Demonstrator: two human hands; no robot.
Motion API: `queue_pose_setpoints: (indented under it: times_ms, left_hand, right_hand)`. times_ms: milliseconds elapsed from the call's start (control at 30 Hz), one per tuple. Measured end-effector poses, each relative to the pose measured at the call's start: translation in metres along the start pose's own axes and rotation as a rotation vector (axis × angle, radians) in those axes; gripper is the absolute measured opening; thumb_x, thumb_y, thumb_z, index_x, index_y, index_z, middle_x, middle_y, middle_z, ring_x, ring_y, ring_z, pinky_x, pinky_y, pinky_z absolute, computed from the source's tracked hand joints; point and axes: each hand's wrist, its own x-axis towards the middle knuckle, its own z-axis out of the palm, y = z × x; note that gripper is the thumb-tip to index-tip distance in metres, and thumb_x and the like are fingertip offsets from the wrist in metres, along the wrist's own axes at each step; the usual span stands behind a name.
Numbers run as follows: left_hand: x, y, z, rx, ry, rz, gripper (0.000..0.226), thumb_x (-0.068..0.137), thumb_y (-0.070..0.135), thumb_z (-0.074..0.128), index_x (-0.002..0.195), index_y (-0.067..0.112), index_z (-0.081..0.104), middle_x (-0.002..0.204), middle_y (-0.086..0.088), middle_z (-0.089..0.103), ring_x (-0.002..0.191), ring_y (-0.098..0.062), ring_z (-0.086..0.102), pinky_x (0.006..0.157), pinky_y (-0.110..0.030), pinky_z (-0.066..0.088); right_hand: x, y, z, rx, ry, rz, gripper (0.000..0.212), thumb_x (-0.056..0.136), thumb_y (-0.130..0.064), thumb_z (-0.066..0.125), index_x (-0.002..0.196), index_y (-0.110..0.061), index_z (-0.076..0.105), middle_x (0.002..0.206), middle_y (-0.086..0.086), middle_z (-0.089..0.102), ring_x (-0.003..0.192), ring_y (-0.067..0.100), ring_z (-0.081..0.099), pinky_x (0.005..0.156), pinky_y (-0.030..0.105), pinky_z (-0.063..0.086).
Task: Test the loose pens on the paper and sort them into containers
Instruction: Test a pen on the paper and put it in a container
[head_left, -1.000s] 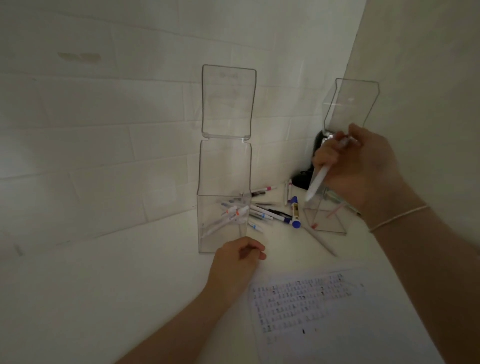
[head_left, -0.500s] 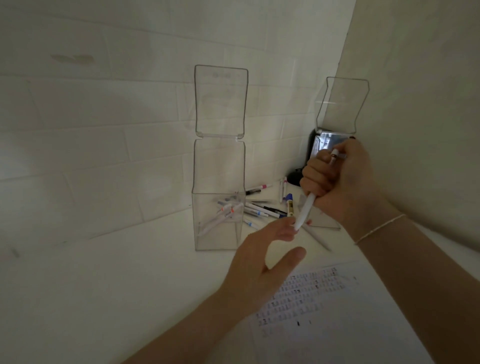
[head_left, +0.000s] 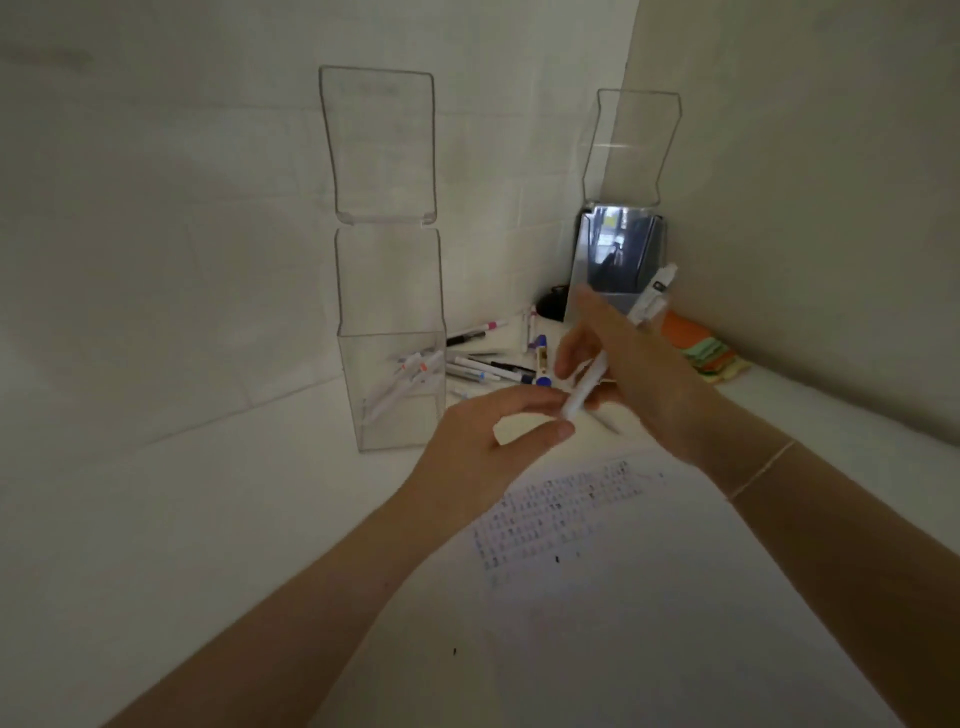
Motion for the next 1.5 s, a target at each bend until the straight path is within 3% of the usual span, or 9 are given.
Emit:
queue_pose_setpoints:
  times_ms: [67, 133, 267, 400, 500, 767, 967, 1167, 1500]
  left_hand:
    - [-0.002, -0.016, -0.002, 0.159, -0.149, -0.087, 0.028, 0.084, 0.036, 0.065, 0.112, 0.031, 0.061, 0.117, 0.023, 0.058, 0.1, 0.023, 0.047, 0.087, -0.003, 0.036]
    - [-0.002, -0.035, -0.01, 0.257, -0.31, -0.11, 0.025, 0.086, 0.033, 0.063, 0.111, 0.031, 0.062, 0.127, 0.02, 0.051, 0.112, 0.018, 0.042, 0.1, -0.011, 0.034]
    - [-0.006, -0.055, -0.017, 0.206, -0.469, -0.138, 0.023, 0.085, 0.021, 0.067, 0.107, 0.028, 0.07, 0.14, 0.012, 0.045, 0.133, 0.005, 0.03, 0.113, -0.021, 0.024]
    - [-0.008, -0.06, -0.011, 0.326, -0.448, -0.095, 0.027, 0.082, 0.03, 0.07, 0.108, 0.032, 0.069, 0.136, 0.016, 0.048, 0.128, 0.01, 0.033, 0.11, -0.018, 0.024]
    - [-0.011, -0.062, -0.01, 0.307, -0.42, -0.071, 0.025, 0.08, 0.034, 0.071, 0.105, 0.036, 0.068, 0.133, 0.015, 0.052, 0.126, 0.008, 0.038, 0.11, -0.023, 0.03]
    - [-0.015, -0.065, -0.006, 0.366, -0.356, 0.003, 0.028, 0.076, 0.042, 0.065, 0.103, 0.036, 0.067, 0.131, 0.013, 0.056, 0.124, 0.007, 0.043, 0.108, -0.028, 0.037]
    - [-0.015, -0.067, -0.007, 0.376, -0.346, 0.027, 0.042, 0.068, 0.06, 0.059, 0.105, 0.039, 0.066, 0.131, 0.015, 0.055, 0.125, 0.007, 0.042, 0.108, -0.031, 0.036]
    - [-0.014, -0.068, -0.008, 0.389, -0.374, 0.032, 0.038, 0.069, 0.059, 0.058, 0.104, 0.045, 0.063, 0.133, 0.015, 0.054, 0.124, 0.011, 0.038, 0.106, -0.017, 0.033]
    - [-0.015, -0.066, -0.007, 0.382, -0.366, 0.0, 0.035, 0.07, 0.049, 0.066, 0.104, 0.039, 0.066, 0.132, 0.015, 0.054, 0.123, 0.013, 0.039, 0.109, -0.02, 0.033]
  right_hand:
    - [-0.009, 0.006, -0.014, -0.075, 0.134, -0.022, 0.057, 0.095, -0.048, 0.04, 0.061, -0.007, 0.057, 0.067, 0.015, 0.061, 0.055, 0.02, 0.054, 0.052, 0.028, 0.046]
    - [-0.017, 0.013, -0.027, -0.01, 0.155, 0.04, 0.051, 0.096, -0.045, 0.041, 0.069, -0.006, 0.059, 0.074, 0.016, 0.065, 0.062, 0.024, 0.062, 0.058, 0.033, 0.054]
    - [-0.034, 0.04, -0.031, 0.09, -0.072, 0.15, 0.012, 0.092, -0.015, 0.056, 0.091, -0.004, 0.062, 0.099, 0.018, 0.068, 0.089, 0.029, 0.068, 0.083, 0.04, 0.056]
    - [-0.039, 0.065, -0.01, 0.089, -0.077, 0.152, 0.014, 0.08, -0.01, 0.07, 0.077, -0.002, 0.059, 0.075, 0.013, 0.064, 0.065, 0.019, 0.061, 0.061, 0.025, 0.052]
    - [-0.036, 0.078, 0.005, 0.17, -0.016, 0.165, 0.026, 0.089, -0.012, 0.061, 0.066, -0.002, 0.054, 0.061, 0.013, 0.058, 0.044, 0.017, 0.055, 0.047, 0.026, 0.046]
    - [-0.043, 0.106, 0.028, -0.021, 0.032, 0.016, 0.023, 0.083, -0.001, 0.06, 0.063, 0.008, 0.055, 0.038, 0.002, 0.056, 0.03, 0.009, 0.046, 0.034, 0.017, 0.039]
    - [-0.047, 0.111, 0.031, -0.147, 0.09, -0.075, 0.03, 0.08, -0.001, 0.061, 0.057, 0.015, 0.048, 0.051, 0.03, 0.054, 0.026, 0.008, 0.044, 0.031, 0.016, 0.033]
    - [-0.048, 0.112, 0.032, -0.153, 0.059, -0.072, 0.029, 0.08, -0.001, 0.061, 0.061, 0.016, 0.049, 0.048, 0.027, 0.054, 0.026, 0.007, 0.048, 0.031, 0.016, 0.036]
    - [-0.048, 0.112, 0.032, -0.192, 0.055, -0.109, 0.029, 0.081, 0.0, 0.061, 0.059, 0.016, 0.05, 0.048, 0.027, 0.052, 0.026, 0.005, 0.049, 0.029, 0.014, 0.034]
